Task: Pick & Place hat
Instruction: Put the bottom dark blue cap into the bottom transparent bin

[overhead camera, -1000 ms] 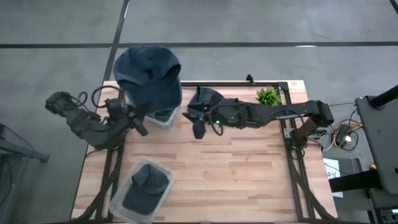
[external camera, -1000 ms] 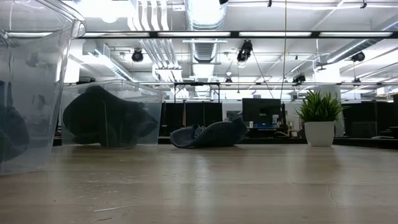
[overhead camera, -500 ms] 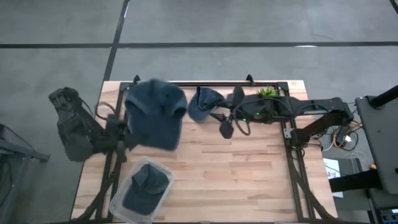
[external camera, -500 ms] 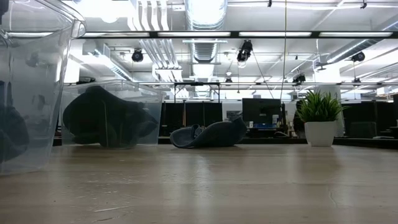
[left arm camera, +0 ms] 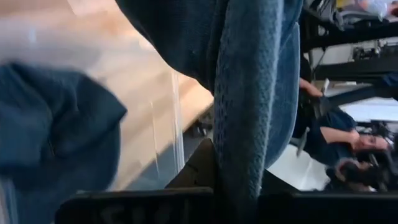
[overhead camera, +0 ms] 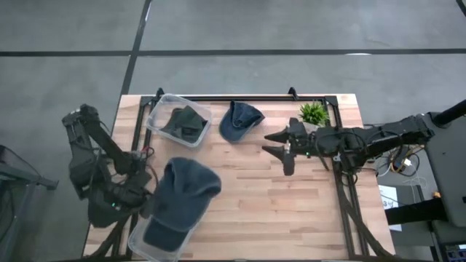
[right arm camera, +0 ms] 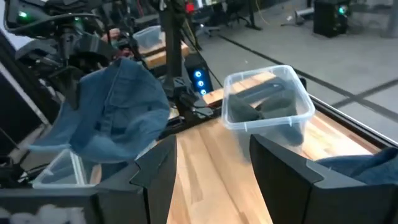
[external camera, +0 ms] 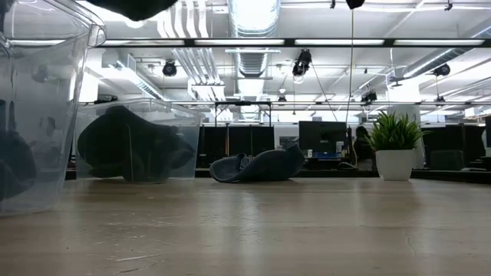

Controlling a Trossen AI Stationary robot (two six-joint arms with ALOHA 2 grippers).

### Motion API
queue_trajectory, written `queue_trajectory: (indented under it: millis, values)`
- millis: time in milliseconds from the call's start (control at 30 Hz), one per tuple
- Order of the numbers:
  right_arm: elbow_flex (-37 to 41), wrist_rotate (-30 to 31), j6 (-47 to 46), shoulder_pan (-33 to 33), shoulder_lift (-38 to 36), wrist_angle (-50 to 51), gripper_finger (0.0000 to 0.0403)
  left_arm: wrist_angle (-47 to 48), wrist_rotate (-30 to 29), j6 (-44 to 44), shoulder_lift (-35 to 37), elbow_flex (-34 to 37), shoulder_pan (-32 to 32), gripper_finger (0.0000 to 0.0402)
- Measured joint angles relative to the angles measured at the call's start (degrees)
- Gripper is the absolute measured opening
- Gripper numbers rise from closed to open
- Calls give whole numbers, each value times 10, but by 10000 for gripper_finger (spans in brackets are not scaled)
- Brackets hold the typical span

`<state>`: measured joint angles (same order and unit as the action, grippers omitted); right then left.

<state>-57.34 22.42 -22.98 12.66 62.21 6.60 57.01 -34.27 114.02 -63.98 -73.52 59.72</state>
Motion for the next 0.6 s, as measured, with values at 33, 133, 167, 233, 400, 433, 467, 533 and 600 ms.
queue_trajectory:
  millis: [33,133,167,233,400,433,467,533,600]
  values:
    - [9,0,4,2,-4,-9,196,-1,1,16,-4,-2,11,5]
    - [28,0,9,2,-13,-14,196,1,0,72,-19,-3,42,5]
    - [34,0,10,2,-16,-13,196,1,-2,89,-27,-3,51,5]
    - [42,1,16,1,-20,-10,196,6,-3,123,-44,-3,67,5]
    - [44,0,24,1,-32,-18,196,1,-2,185,-88,-3,112,5]
    - [44,-4,28,1,-34,-17,196,-5,-1,186,-94,-3,119,5]
    - [42,-8,33,1,-34,-17,196,-12,-1,186,-101,-3,124,5]
    - [39,-17,37,1,-34,-16,196,-19,-1,188,-111,-4,130,5]
    - [34,-19,37,1,-33,-16,196,-17,-2,188,-119,-7,133,5]
